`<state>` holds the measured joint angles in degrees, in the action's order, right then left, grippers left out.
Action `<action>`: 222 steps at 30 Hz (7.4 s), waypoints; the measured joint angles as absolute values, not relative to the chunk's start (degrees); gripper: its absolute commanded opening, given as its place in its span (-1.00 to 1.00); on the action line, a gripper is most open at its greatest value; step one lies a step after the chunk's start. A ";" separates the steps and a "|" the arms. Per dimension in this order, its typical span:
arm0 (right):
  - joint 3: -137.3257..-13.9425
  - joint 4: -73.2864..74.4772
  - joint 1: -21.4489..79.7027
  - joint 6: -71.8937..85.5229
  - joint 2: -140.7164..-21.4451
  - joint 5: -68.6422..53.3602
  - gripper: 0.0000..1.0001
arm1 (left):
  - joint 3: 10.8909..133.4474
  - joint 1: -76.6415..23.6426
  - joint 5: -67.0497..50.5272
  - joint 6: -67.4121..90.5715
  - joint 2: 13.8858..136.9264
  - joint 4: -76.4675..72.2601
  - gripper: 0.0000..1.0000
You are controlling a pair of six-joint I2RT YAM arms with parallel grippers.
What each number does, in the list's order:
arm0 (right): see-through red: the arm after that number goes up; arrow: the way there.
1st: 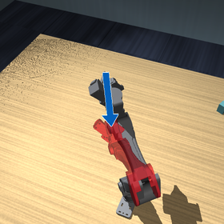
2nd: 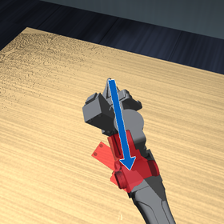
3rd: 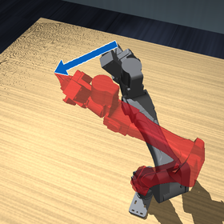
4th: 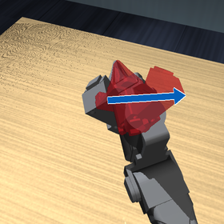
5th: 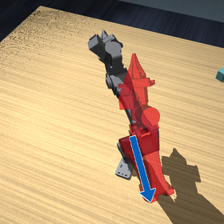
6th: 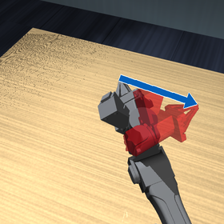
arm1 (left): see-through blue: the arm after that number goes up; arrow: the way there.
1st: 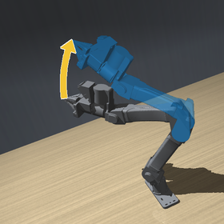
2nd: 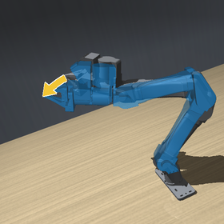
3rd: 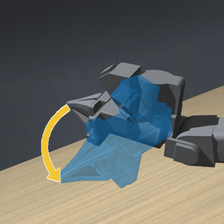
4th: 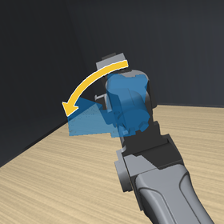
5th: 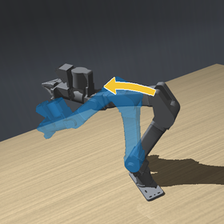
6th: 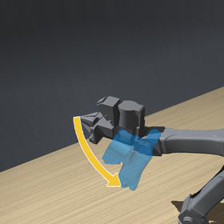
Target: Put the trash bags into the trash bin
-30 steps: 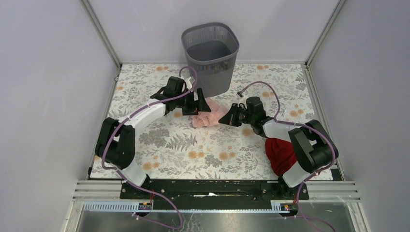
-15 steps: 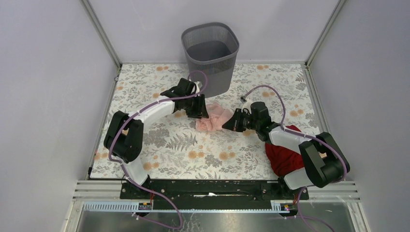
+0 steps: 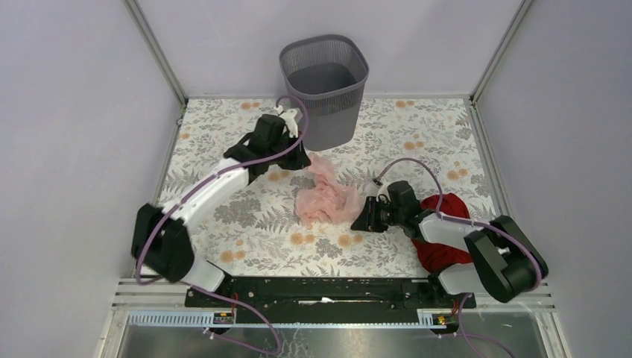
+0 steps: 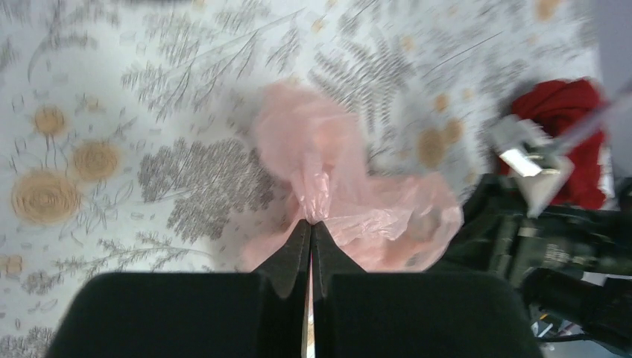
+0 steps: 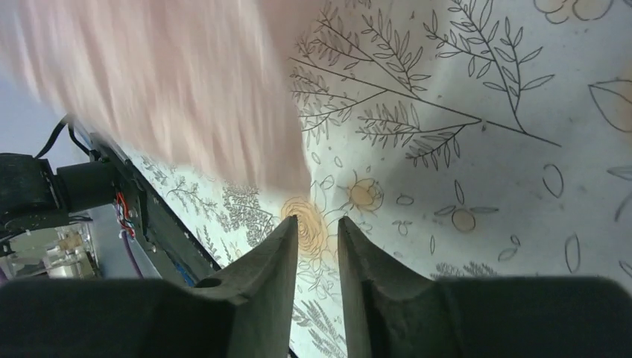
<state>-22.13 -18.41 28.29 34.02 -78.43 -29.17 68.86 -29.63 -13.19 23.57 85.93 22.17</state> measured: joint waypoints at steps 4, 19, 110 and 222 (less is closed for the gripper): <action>-22.63 -12.25 28.40 32.34 -70.70 -26.39 0.23 | 62.74 -30.46 -14.70 22.35 75.81 14.31 -1.00; -37.17 -5.78 28.45 29.39 -66.96 -17.61 0.84 | 57.36 -36.34 -16.73 19.25 67.44 4.34 -1.00; -40.97 -3.46 63.13 32.32 -70.39 6.81 0.90 | 18.09 -36.91 13.76 60.42 22.70 29.65 -1.00; -46.76 6.68 33.65 20.75 -68.18 -4.58 0.55 | 32.80 -36.47 13.34 49.80 34.50 33.54 -1.00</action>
<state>-46.76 6.68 33.65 20.75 -68.18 -4.58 32.80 -36.47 13.34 49.80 34.50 33.54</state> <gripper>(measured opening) 0.903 0.003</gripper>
